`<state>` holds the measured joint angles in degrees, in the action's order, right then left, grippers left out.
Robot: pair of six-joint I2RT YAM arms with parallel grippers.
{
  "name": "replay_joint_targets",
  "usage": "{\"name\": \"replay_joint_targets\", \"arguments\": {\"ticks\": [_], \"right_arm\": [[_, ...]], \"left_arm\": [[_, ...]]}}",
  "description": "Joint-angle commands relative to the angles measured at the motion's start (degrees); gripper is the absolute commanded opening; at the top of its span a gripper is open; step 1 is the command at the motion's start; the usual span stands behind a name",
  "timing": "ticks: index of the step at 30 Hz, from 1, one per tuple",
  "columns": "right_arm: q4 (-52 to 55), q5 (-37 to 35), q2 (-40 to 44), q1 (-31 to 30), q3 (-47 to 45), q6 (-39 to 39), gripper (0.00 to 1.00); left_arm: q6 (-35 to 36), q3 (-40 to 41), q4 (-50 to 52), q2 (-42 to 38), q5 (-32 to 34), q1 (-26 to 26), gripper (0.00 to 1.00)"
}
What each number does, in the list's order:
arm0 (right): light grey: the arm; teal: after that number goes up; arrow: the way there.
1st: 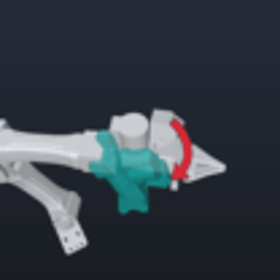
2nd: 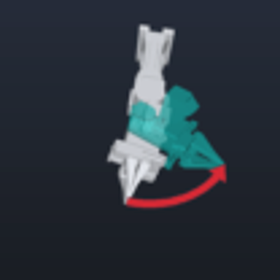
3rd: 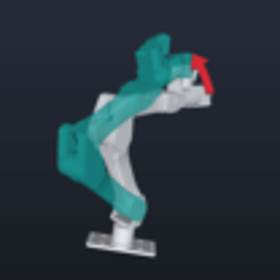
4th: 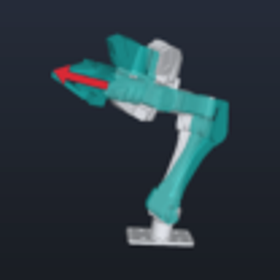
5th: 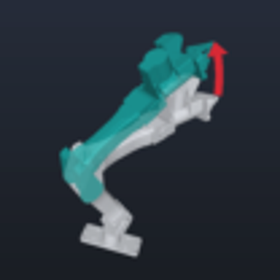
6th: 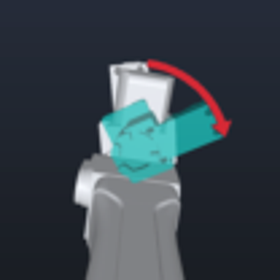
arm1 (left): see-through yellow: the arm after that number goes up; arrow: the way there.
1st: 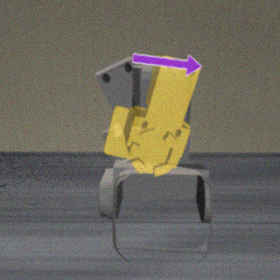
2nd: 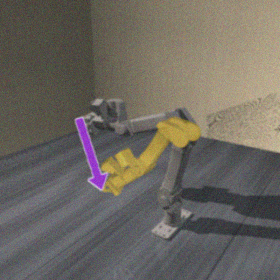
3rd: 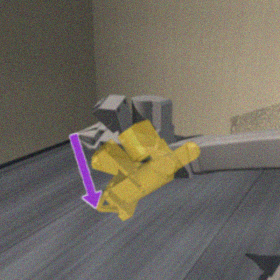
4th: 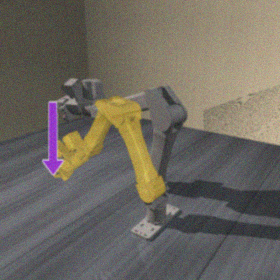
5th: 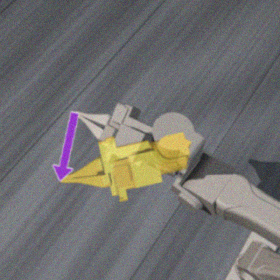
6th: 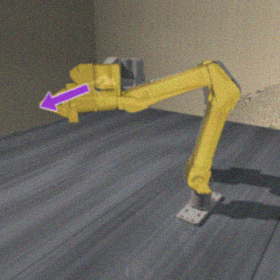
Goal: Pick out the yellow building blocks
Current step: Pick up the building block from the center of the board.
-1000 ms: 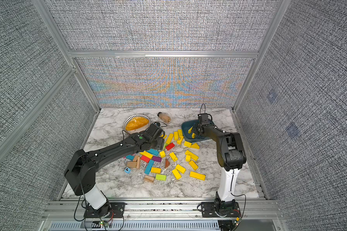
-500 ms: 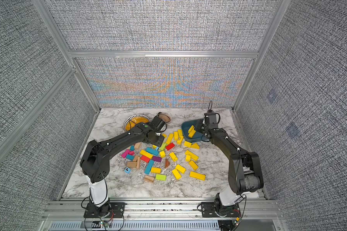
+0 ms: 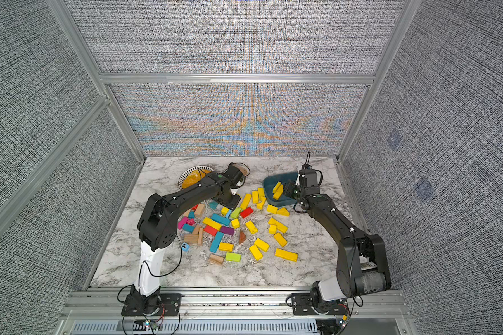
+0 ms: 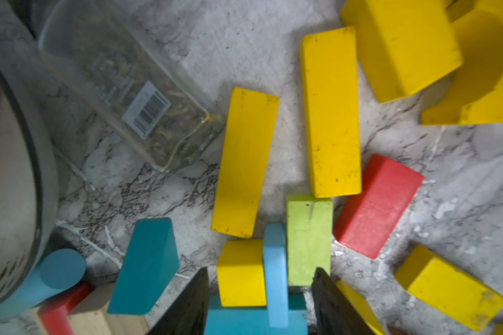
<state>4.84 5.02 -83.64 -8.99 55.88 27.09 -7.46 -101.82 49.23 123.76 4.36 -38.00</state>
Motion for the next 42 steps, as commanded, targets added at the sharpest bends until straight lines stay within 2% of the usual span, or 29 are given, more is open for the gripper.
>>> {"name": "replay_joint_targets", "arguments": {"ticks": [1, 17, 27, 34, 38, 42], "right_arm": [[-0.9, 0.4, 0.5, 0.1, -0.2, -0.6, 0.54], [-0.1, 0.0, 1.6, 0.3, -0.6, -1.1, 0.54], [0.3, 0.0, 2.2, 0.4, -0.9, -1.4, 0.54], [0.7, 0.2, 3.7, 0.8, -1.2, -1.4, 0.54], [1.0, 0.6, 5.3, 1.3, -1.9, -1.3, 0.54], [1.2, 0.7, 8.1, 1.4, -3.2, -1.0, 0.53]], "left_arm": [[2.3, -1.3, 1.0, 1.6, -1.5, 1.0, 0.59], [4.1, -7.7, -0.2, 9.6, -3.7, 2.9, 0.58], [4.6, -8.3, -0.4, 11.9, -5.3, 3.1, 0.43], [3.5, -3.8, -2.1, 6.2, -4.3, 3.0, 0.21], [1.8, 0.5, -3.6, -1.2, -3.0, 2.5, 0.17], [-0.6, 3.5, -5.6, -8.3, -4.4, 0.8, 0.15]]}}
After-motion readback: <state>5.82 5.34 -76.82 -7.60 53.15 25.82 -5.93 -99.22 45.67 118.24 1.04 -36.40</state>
